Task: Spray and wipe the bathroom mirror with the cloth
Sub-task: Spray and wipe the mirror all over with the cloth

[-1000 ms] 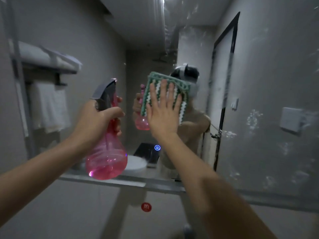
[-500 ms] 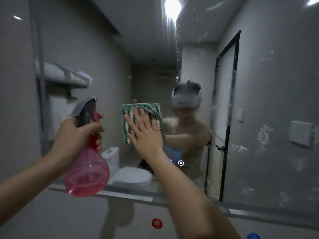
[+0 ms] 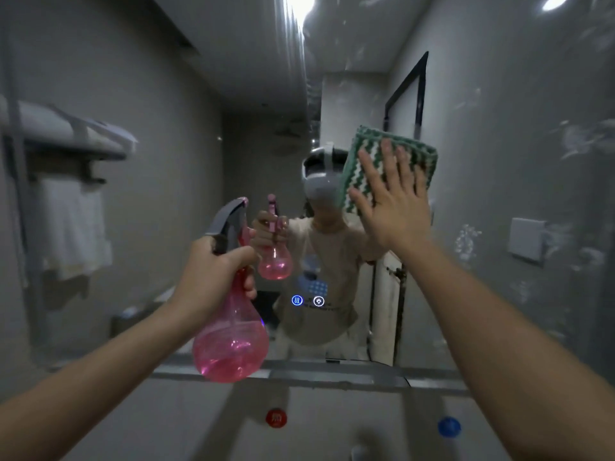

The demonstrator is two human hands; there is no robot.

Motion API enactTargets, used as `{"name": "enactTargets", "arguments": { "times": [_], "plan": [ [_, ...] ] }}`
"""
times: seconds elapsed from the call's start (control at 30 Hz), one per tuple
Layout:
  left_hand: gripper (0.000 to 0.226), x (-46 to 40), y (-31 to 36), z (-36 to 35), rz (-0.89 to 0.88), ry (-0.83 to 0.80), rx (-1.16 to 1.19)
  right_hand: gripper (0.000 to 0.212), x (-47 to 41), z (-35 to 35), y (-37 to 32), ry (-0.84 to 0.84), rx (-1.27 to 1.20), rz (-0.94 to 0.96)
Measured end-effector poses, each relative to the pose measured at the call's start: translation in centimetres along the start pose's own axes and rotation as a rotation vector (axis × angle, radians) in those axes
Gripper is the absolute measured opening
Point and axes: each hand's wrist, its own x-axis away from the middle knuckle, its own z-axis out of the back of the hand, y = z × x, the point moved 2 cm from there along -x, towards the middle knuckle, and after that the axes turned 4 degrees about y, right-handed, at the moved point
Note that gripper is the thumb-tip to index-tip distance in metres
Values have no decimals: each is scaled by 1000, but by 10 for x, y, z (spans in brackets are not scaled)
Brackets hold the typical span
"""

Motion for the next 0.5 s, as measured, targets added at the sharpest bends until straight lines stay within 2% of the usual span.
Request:
{"name": "enactTargets", "arguments": {
  "times": [0.1,0.23,0.37,0.5],
  "plan": [
    [9,-2,-13,5,6,-12,-8,61,8,-10,-8,110,-34,-80],
    [5,-10,-21,26,-38,-24,-12,65,18,-29,-55,206,-88,-322],
    [14,-15,-30,42,-74,-1,-28,64,38,-49,-116,218,-47,-171],
    [8,-15,-42,53,-54,21,-8,62,52,-61,-160,189,-29,-42]
  ]
}}
